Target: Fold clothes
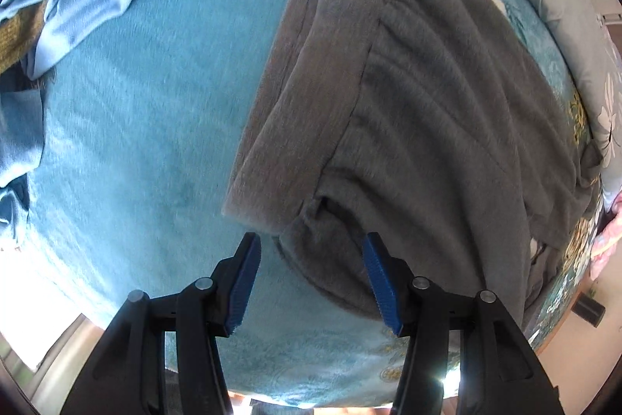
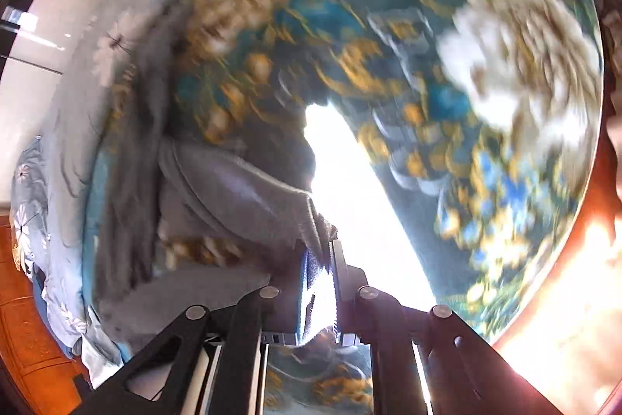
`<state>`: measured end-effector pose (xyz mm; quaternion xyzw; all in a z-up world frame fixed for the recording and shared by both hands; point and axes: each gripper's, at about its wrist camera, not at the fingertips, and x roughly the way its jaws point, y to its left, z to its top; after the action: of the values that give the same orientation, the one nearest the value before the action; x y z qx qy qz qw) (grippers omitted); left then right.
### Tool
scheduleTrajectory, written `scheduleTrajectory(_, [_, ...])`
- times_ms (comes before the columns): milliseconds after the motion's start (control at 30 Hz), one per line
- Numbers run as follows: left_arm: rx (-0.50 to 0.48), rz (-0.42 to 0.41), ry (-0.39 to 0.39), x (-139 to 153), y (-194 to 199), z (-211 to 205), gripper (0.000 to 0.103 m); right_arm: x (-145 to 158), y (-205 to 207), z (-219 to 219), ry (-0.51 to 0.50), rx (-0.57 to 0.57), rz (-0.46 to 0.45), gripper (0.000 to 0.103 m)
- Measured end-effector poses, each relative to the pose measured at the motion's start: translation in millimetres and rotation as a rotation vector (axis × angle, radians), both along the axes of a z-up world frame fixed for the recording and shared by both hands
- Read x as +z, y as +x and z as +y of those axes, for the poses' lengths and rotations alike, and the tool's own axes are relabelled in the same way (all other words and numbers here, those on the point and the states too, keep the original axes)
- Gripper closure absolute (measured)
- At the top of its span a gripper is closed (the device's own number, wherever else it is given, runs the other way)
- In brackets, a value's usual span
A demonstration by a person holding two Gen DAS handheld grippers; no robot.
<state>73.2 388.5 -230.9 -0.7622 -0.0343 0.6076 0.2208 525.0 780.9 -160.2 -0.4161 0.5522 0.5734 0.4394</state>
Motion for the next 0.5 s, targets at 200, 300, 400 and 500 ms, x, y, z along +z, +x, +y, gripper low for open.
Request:
scheduleTrajectory(200, [-0.050, 0.014, -0.009, -0.7, 12.6, -8.2, 0.047, 10.0, 0.0, -0.5, 0.055, 0.025, 0.012, 0.081])
scheduleTrajectory(300, [-0.052, 0.020, -0.002, 2.4, 17.7, -10.0, 0.047, 24.9, -0.1, 5.5, 0.108, 0.040, 0.010, 0.075])
scheduleTrajectory(400, [-0.084, 0.037, 0.010, 9.9, 26.2, -5.7, 0.047, 24.5, -3.0, 22.9, 0.119, 0.060, 0.011, 0.073])
scheduleTrajectory(500, [-0.134, 0.075, 0.026, 22.1, 37.9, 3.7, 0.047, 10.3, -14.8, 42.9, 0.095, 0.101, 0.016, 0.066])
